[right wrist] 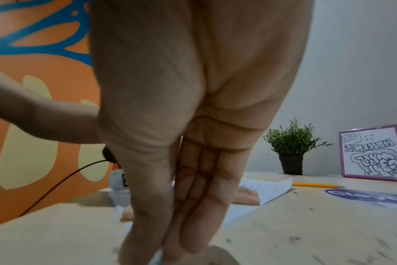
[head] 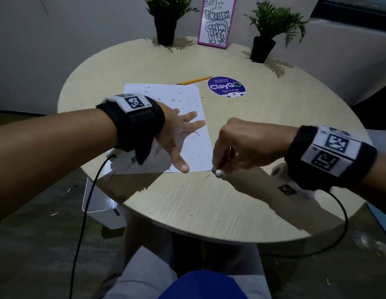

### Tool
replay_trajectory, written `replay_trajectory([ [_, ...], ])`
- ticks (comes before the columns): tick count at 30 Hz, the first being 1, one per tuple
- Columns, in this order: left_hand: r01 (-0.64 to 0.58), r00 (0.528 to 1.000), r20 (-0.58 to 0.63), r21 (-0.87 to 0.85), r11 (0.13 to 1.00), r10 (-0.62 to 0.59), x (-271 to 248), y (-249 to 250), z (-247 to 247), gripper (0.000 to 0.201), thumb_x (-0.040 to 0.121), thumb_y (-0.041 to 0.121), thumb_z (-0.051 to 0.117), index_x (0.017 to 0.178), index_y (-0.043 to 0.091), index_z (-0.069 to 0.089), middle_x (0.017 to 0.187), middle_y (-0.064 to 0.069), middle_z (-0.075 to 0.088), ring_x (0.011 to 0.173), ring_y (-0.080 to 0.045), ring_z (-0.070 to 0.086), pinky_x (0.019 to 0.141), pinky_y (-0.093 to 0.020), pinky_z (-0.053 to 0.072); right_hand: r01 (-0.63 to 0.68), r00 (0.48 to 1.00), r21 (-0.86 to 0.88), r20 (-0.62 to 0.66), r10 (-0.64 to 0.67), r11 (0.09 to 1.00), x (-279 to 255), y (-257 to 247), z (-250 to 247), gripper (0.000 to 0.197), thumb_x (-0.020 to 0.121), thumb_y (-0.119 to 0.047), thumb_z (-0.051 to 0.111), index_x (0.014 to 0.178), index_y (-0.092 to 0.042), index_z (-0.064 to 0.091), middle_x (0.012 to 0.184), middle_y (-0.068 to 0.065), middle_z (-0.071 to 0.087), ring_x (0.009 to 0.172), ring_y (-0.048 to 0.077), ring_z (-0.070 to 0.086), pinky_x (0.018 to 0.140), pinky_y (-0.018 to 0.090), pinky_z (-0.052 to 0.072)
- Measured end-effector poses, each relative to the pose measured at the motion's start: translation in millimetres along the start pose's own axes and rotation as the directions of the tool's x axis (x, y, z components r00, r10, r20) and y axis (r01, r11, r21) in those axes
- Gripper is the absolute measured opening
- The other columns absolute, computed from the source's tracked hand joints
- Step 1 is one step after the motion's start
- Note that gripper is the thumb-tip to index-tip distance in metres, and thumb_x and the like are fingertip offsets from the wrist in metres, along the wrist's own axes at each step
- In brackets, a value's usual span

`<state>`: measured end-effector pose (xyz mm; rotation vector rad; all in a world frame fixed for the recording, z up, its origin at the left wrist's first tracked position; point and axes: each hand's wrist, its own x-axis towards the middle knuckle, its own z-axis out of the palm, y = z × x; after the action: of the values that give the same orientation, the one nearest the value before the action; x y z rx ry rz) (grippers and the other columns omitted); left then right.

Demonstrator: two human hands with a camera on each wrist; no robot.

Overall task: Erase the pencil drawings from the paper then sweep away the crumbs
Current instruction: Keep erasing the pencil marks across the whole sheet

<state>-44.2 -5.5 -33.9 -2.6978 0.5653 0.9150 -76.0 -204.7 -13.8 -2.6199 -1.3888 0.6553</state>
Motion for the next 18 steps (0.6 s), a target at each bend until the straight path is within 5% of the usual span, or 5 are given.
replay_trajectory([
  [7,-0.027,0.999,-0.040,0.043,0.999,0.029,-14,10,-6,0.120,0.073,0.073,0.067,0.155,0.038,-0.012,0.164,0.010,-0.021,0.152,-0.028,-0.013,0.119,-0.056,0.006,-0.110,0.956,-0.084,-0.283,0.083,0.990,63,15,-28,0.013,0.079,-0.022,0.084,0.092,-0.020,0.081,0.078,-0.006,0.075,0.070,-0.001,0.066,0.061,0.006,0.042],
  [10,-0.033,0.999,-0.029,0.046,0.998,0.034,-7,6,-5,0.126,0.066,0.079,0.067,0.153,0.043,-0.017,0.162,0.010,-0.026,0.152,-0.031,-0.014,0.118,-0.061,0.008,-0.109,0.960,-0.061,-0.265,0.089,0.992,52,12,-14,0.009,0.081,-0.017,0.081,0.090,-0.018,0.081,0.078,-0.005,0.075,0.071,0.003,0.066,0.067,0.018,0.050],
  [16,-0.032,0.999,-0.018,-0.008,0.999,0.032,3,-2,3,0.139,0.058,0.080,0.071,0.150,0.043,-0.027,0.159,0.012,-0.033,0.150,-0.029,-0.022,0.119,-0.063,0.005,-0.059,0.996,-0.047,-0.076,0.055,0.997,3,5,-2,0.008,0.081,-0.017,0.079,0.085,-0.024,0.081,0.074,-0.017,0.073,0.066,-0.013,0.060,0.060,0.007,0.040],
  [18,-0.045,0.998,-0.036,-0.019,0.999,0.044,2,-6,3,0.137,0.058,0.082,0.070,0.150,0.045,-0.025,0.159,0.014,-0.032,0.150,-0.027,-0.021,0.119,-0.063,0.006,-0.064,0.987,-0.063,-0.153,0.053,0.996,15,5,-11,0.010,0.080,-0.014,0.080,0.085,-0.023,0.081,0.071,-0.018,0.072,0.064,-0.014,0.059,0.059,0.005,0.039],
])
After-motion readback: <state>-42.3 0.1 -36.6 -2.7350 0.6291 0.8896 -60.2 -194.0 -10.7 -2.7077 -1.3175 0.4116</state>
